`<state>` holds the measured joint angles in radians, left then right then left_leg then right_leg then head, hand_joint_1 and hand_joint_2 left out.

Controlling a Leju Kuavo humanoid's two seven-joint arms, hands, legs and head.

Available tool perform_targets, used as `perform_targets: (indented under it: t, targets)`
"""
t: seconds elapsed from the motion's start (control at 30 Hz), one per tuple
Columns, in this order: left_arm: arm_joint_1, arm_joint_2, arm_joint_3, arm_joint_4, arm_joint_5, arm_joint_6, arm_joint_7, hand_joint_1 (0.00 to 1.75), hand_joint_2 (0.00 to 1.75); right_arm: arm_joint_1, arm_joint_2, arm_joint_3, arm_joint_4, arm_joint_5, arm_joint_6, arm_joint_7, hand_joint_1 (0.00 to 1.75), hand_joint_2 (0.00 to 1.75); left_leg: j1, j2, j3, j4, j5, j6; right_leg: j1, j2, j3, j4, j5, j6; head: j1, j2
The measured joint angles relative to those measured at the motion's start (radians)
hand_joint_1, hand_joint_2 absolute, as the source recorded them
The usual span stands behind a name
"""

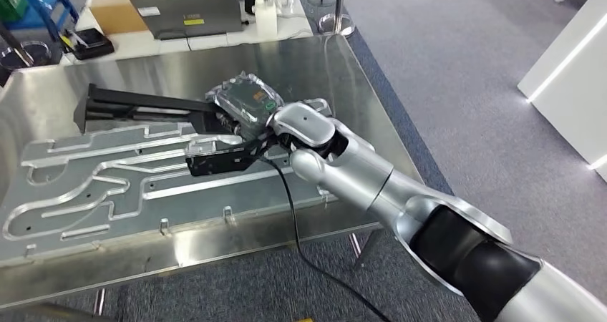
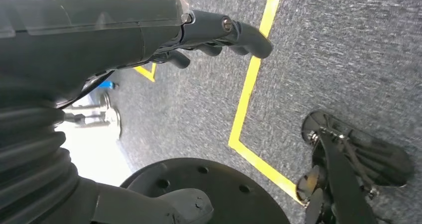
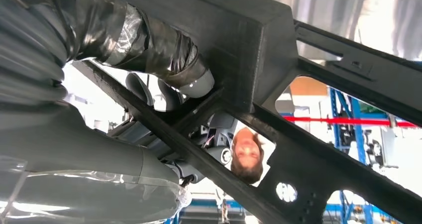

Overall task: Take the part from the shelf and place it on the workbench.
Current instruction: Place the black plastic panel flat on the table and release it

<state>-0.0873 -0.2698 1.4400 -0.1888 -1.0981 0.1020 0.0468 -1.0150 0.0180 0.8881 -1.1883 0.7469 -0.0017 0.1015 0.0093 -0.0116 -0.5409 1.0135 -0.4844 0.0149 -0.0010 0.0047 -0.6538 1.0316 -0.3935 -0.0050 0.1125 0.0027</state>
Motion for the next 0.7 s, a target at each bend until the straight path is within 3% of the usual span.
perform_targets:
  t: [0.1,0.17,0.27,0.3,0.33,0.37,0.4,0.47,0.53,0.63,0.7]
  targets:
    - [-0.003,-0.001,0.0,0.0,0.001,0.001,-0.003,0.0,1.75,0.002,-0.005,-0.001,-0.001,-0.007,0.001,0.001,1.75,1.75,0.0,0.002,0.007,-0.003,-0.011,-0.018,0.0,0.001,0.016,-0.019,-0.017,-0.014,0.0,0.0]
    - [-0.003,-0.001,0.0,0.0,0.003,0.002,-0.008,0.0,1.75,0.002,-0.006,-0.002,0.002,-0.011,-0.001,0.002,1.75,1.75,0.0,0.005,-0.013,0.051,-0.038,-0.028,-0.006,0.001,0.035,-0.031,-0.023,-0.024,0.0,0.0]
    - [-0.004,0.0,0.0,0.0,0.008,0.001,-0.016,0.0,1.75,0.011,-0.006,-0.002,0.022,-0.013,-0.009,-0.001,1.75,1.75,0.003,0.006,-0.128,0.243,-0.101,-0.038,-0.005,-0.002,0.057,-0.034,-0.039,-0.035,0.0,0.0]
    - [-0.003,0.0,0.0,0.0,0.009,0.001,-0.016,0.0,1.75,0.017,-0.006,-0.002,0.033,-0.013,-0.013,-0.003,1.75,1.75,0.003,0.006,-0.158,0.279,-0.099,-0.04,-0.005,-0.002,0.064,-0.033,-0.045,-0.035,0.0,0.0]
    - [-0.002,0.0,0.0,0.0,0.009,0.001,-0.017,0.0,1.75,0.022,-0.005,-0.002,0.045,-0.012,-0.016,-0.005,1.75,1.75,0.003,0.006,-0.171,0.279,-0.075,-0.04,-0.004,-0.002,0.073,-0.032,-0.052,-0.035,0.0,0.0]
    - [-0.002,0.0,0.0,0.0,0.009,0.001,-0.017,0.0,1.75,0.027,-0.004,-0.002,0.06,-0.01,-0.019,-0.007,1.75,1.75,0.003,0.006,-0.163,0.239,-0.034,-0.039,-0.003,-0.002,0.082,-0.031,-0.059,-0.033,0.0,0.0]
    - [-0.002,0.001,0.0,0.0,0.008,0.002,-0.017,0.0,1.75,0.031,-0.002,-0.002,0.076,-0.009,-0.022,-0.01,1.75,1.75,0.003,0.006,-0.141,0.169,0.016,-0.036,-0.003,-0.003,0.092,-0.029,-0.067,-0.03,0.0,0.0]
    - [-0.003,0.001,0.0,0.0,0.004,0.004,-0.019,0.0,1.75,0.034,0.002,-0.002,0.114,-0.005,-0.032,-0.017,1.75,1.75,0.001,0.005,-0.091,0.051,0.071,-0.028,0.001,-0.004,0.102,-0.024,-0.081,-0.021,0.0,0.0]
    - [-0.004,0.001,0.0,0.0,0.001,0.007,-0.02,0.0,1.75,0.037,0.008,-0.002,0.155,0.001,-0.041,-0.023,1.75,1.75,0.0,0.004,-0.072,0.01,0.073,-0.02,0.006,-0.005,0.103,-0.019,-0.089,-0.022,0.0,0.0]
    - [-0.004,0.001,0.0,0.0,-0.001,0.012,-0.023,0.0,1.75,0.042,0.023,-0.003,0.219,0.009,-0.047,-0.032,1.75,1.75,-0.002,-0.001,-0.071,0.004,0.074,-0.016,0.007,-0.007,0.105,-0.023,-0.09,-0.034,0.0,0.0]
    - [-0.005,0.001,0.0,0.0,-0.004,0.012,-0.024,0.0,1.75,0.044,0.037,-0.003,0.264,0.012,-0.049,-0.037,1.75,1.75,-0.003,-0.006,-0.071,0.004,0.072,-0.013,0.007,-0.011,0.108,-0.027,-0.091,-0.033,0.0,0.0]
